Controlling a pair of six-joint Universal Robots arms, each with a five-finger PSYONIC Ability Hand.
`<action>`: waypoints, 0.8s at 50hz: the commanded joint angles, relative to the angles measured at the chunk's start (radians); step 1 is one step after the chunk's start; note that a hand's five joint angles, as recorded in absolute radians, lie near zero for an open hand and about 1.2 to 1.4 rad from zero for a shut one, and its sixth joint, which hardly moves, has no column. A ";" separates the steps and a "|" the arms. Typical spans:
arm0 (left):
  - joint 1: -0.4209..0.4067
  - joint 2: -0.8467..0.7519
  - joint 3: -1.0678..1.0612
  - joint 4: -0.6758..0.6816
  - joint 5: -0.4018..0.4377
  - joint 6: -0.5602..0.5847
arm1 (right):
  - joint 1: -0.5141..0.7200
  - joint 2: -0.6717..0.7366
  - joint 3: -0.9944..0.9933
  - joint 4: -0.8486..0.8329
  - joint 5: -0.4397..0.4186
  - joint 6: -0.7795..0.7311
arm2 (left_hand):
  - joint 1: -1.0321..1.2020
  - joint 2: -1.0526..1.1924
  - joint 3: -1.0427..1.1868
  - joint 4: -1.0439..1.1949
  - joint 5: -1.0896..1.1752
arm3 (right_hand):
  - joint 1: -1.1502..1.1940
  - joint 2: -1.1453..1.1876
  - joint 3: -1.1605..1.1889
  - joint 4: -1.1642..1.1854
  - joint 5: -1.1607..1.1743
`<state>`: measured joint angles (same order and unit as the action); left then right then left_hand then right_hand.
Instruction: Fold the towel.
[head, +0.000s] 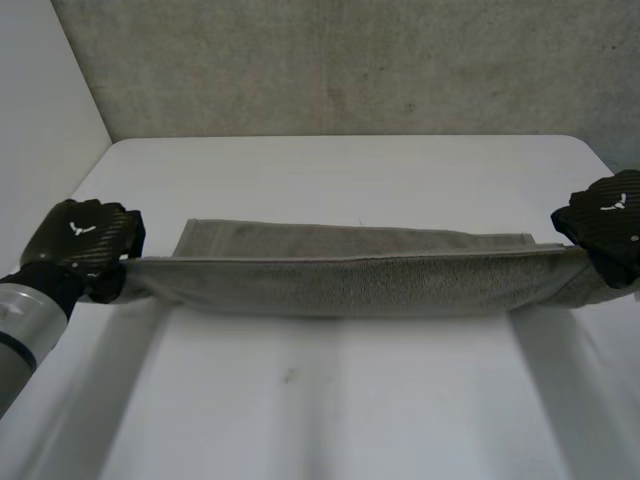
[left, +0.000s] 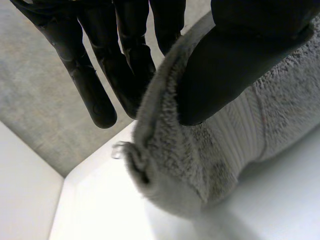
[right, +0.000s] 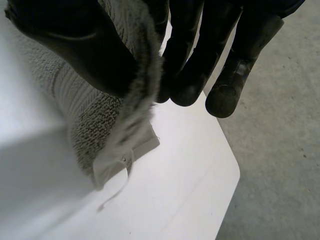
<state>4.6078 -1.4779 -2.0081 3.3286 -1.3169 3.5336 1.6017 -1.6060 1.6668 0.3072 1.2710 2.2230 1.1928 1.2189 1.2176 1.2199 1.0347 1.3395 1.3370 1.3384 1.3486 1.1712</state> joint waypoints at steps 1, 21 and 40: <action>-0.032 -0.263 0.140 0.146 0.028 0.001 | 0.037 0.247 -0.122 -0.108 -0.010 -0.003 | 0.203 0.177 0.179 0.176 0.187 | 0.057 0.059 0.058 0.048 0.051; -0.109 -0.892 0.791 0.167 0.021 -0.001 | 0.168 0.868 -0.774 -0.122 0.165 0.086 | 0.203 0.177 0.179 0.176 0.187 | 0.057 0.059 0.058 0.048 0.051; -0.130 -1.024 0.970 0.097 0.015 0.001 | 0.187 1.011 -0.952 -0.129 0.218 0.086 | -1.018 -1.044 -1.043 -1.045 -1.035 | -1.165 -1.162 -1.164 -1.174 -1.171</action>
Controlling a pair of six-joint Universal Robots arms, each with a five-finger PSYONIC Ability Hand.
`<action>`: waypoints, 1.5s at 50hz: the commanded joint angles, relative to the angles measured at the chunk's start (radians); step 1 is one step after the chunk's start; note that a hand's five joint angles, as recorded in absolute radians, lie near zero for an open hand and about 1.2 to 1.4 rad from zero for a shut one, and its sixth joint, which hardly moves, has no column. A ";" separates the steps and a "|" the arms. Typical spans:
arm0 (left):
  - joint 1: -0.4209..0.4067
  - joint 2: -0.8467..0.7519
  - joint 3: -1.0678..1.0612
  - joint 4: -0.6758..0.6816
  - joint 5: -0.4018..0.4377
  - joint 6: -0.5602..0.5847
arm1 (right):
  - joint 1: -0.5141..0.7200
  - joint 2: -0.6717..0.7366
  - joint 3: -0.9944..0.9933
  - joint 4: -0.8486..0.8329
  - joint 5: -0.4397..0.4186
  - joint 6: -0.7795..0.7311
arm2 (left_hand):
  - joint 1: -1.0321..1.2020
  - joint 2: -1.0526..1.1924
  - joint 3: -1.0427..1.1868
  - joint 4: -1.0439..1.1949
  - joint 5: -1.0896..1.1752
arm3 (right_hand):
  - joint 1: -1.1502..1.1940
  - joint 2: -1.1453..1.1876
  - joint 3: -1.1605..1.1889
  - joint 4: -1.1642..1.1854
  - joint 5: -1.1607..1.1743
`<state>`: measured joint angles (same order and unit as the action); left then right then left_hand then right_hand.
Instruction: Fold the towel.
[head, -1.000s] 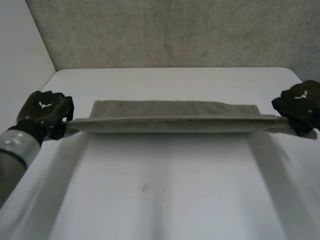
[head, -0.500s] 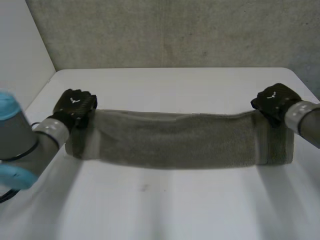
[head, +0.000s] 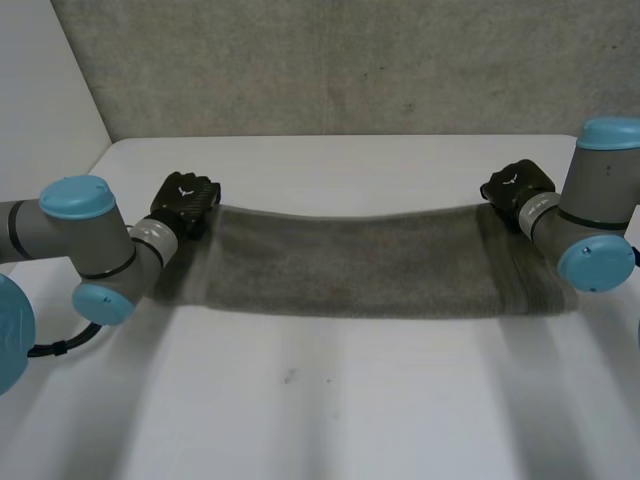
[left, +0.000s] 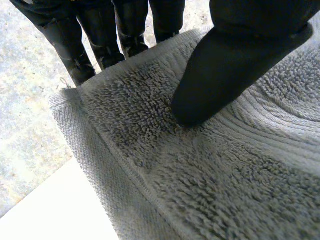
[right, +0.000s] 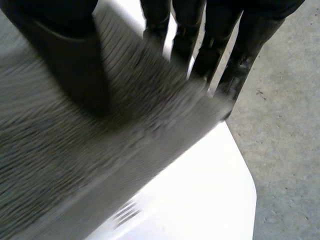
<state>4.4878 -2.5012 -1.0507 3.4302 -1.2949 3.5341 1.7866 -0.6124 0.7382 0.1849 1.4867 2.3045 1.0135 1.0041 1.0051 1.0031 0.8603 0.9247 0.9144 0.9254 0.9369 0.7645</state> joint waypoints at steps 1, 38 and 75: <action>-0.021 0.005 0.012 -0.006 -0.014 0.000 | 0.004 0.016 -0.031 -0.021 0.003 0.006 | -0.812 -0.803 -0.804 -0.802 -0.834 | -0.750 -0.740 -0.751 -0.762 -0.764; -0.022 0.568 -0.633 0.030 -0.080 -0.138 | -0.111 -0.609 0.900 -0.234 -0.134 0.200 | -0.839 -0.830 -0.831 -0.829 -0.860 | -0.750 -0.740 -0.751 -0.762 -0.764; -0.025 0.570 -0.678 0.075 -0.080 -0.172 | -0.234 -0.374 0.876 -0.423 -0.125 0.081 | -0.839 -0.830 -0.831 -0.829 -0.860 | 0.472 0.482 0.471 0.459 0.457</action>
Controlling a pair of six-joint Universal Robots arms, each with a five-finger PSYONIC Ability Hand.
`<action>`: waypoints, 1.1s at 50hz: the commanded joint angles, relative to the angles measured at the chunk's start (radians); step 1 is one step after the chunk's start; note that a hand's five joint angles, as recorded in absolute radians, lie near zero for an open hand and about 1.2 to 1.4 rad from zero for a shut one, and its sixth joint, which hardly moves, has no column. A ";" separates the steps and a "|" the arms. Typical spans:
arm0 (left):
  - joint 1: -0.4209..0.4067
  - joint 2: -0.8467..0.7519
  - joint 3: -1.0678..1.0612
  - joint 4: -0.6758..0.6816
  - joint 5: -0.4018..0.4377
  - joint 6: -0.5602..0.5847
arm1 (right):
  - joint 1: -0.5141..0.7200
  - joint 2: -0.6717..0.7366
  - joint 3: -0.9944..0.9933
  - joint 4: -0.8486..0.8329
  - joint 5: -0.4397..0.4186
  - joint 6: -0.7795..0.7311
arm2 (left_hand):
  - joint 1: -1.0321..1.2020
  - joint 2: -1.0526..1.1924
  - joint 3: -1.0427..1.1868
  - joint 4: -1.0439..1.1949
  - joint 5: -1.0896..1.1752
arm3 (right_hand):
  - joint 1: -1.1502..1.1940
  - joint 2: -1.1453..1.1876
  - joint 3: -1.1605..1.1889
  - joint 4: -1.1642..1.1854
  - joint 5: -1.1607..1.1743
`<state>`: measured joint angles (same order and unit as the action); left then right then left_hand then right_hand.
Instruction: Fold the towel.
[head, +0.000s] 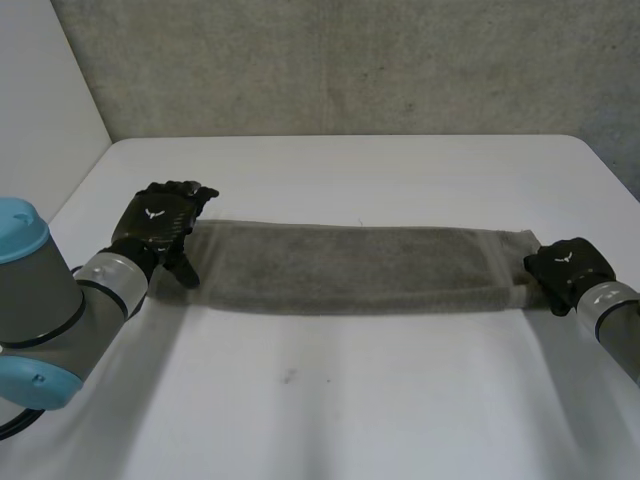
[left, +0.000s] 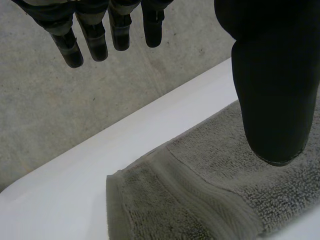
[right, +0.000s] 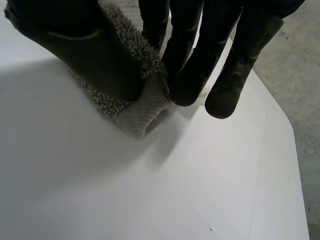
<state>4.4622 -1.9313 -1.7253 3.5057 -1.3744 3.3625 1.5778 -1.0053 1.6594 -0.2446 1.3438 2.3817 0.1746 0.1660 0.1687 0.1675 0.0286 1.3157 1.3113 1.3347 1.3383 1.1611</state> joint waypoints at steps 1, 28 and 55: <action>0.000 0.000 -0.010 0.001 0.000 0.000 | -0.051 0.011 -0.055 0.008 0.028 0.001 | 0.000 0.009 0.006 0.007 -0.029 | 0.081 0.085 0.062 0.058 0.061; -0.003 0.014 -0.020 0.003 0.000 0.000 | 0.307 -0.044 -0.384 0.053 0.106 -0.114 | 0.000 0.009 0.006 0.007 -0.029 | 0.081 0.085 0.062 0.058 0.061; -0.006 0.014 -0.027 0.004 0.001 0.000 | 0.801 0.137 -0.385 -0.018 0.109 -0.122 | 0.000 0.009 0.006 0.007 -0.029 | -1.141 -1.137 -1.160 -1.164 -1.161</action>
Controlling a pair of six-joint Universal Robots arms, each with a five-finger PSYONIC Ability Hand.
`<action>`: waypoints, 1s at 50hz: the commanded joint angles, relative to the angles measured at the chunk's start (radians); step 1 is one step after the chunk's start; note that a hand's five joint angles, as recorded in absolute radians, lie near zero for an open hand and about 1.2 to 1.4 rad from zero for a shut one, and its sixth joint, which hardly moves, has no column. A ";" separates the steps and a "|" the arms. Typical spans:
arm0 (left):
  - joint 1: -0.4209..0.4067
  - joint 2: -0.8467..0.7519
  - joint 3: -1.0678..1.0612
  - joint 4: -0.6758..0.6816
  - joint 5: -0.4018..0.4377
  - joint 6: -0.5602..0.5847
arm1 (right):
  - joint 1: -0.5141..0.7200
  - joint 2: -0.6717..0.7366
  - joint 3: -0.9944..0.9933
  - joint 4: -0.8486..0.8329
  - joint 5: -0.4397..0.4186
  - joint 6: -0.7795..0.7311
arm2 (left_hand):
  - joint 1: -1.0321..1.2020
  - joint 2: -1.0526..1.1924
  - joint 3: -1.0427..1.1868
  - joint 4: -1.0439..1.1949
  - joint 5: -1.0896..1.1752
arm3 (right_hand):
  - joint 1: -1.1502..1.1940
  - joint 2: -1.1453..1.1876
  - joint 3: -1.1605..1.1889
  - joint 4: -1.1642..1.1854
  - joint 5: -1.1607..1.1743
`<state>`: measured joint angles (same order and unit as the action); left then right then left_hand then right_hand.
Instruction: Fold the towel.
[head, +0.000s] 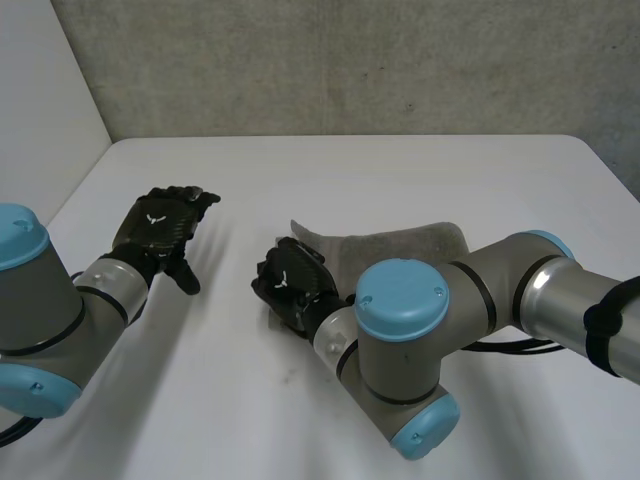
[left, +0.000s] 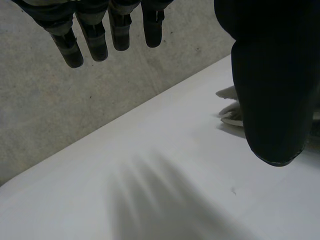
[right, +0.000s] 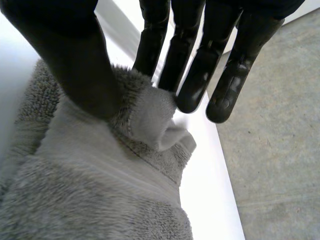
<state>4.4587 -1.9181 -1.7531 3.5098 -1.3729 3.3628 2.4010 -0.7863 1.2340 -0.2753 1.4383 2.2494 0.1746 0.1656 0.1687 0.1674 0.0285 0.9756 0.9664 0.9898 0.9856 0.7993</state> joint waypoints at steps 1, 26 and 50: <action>-0.002 0.001 0.001 0.000 0.000 0.001 | -0.037 -0.132 0.076 0.008 0.010 0.024 | 0.000 0.009 0.006 0.007 -0.029 | -0.801 -0.792 -0.815 -0.811 -0.799; -0.021 -0.001 0.001 0.000 0.000 0.001 | -0.531 -0.314 0.542 -0.001 -0.001 0.283 | 0.000 0.009 0.006 0.007 -0.029 | -0.109 -0.100 -0.123 -0.119 -0.107; -0.029 0.070 0.043 0.000 -0.012 -0.003 | 0.004 -0.016 -0.042 0.130 -0.124 -0.100 | 0.000 0.009 0.006 0.007 -0.029 | 0.421 0.430 0.406 0.411 0.422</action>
<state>4.4300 -1.8836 -1.7354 3.5098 -1.3765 3.3631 2.2347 -0.9734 1.3526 -0.2469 1.4122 2.3637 0.1746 0.1656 0.1687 0.1674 0.0283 1.2979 1.3241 1.3390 1.3423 1.1615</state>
